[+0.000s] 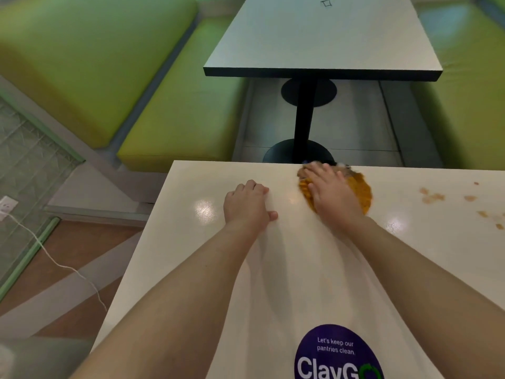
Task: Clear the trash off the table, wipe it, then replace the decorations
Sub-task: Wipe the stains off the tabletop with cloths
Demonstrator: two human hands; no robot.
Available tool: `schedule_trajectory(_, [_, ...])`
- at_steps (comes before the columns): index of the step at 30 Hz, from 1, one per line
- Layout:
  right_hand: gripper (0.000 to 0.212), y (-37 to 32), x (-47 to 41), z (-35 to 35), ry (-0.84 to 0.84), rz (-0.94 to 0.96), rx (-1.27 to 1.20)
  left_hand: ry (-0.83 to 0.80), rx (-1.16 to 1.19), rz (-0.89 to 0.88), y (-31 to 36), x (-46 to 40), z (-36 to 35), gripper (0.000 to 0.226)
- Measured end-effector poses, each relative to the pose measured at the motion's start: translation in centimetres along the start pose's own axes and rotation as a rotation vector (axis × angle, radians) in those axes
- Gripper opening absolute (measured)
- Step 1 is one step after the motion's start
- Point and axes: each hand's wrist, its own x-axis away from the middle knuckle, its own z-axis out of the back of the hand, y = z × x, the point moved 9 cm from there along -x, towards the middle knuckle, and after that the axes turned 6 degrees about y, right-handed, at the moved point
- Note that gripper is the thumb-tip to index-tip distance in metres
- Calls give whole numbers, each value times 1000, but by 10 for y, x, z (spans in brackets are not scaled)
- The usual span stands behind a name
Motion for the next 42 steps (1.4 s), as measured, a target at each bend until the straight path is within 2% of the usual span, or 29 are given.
schedule_trajectory(3, [51,39,-5,6,33,-231,45,7,14,-3,0,-1,1,66])
schedule_trajectory(5, [51,30,-7,3,40,-314,63,1,8,1,0,-1,0,66])
schedule_trajectory(7, [52,-2,-4,-5,35,-262,49,-1,-5,7,0,-1,0,66])
schedule_trajectory(9, [52,-32,6,-15,-9,-133,48,2,-20,18,2,-1,1,66])
schedule_trajectory(11, [52,-34,11,-14,-45,-66,29,2,-32,16,4,0,2,66])
schedule_trajectory(14, [50,11,20,3,5,-114,8,-7,-18,11,4,1,2,64])
schedule_trajectory(16, [50,53,27,18,61,-211,17,-9,-2,10,4,2,1,62])
schedule_trajectory(18, [52,86,27,23,39,-326,48,-9,3,5,5,2,1,62])
schedule_trajectory(21, [55,85,21,19,21,-469,33,-15,-6,-3,5,3,1,61])
schedule_trajectory(23, [55,47,27,12,51,-398,16,-16,-12,-2,5,2,-1,60])
schedule_trajectory(25, [53,0,45,2,33,-225,2,-21,-9,7,3,2,-2,61])
schedule_trajectory(28, [50,-9,69,0,-33,-71,-42,-24,-17,-4,5,4,-5,61])
schedule_trajectory(30, [50,23,74,8,-14,-112,-37,-26,-15,-4,5,6,-7,60])
schedule_trajectory(33, [51,75,81,22,30,-336,5,-29,-32,-7,5,8,-7,60])
schedule_trajectory(36, [53,55,92,18,29,-441,23,-27,-44,3,5,9,-5,58])
schedule_trajectory(40, [58,-36,130,0,-25,-186,-60,65,-75,-21,15,18,6,45])
schedule_trajectory(42, [59,-45,154,2,-55,-103,-74,129,-31,-64,27,29,12,36])
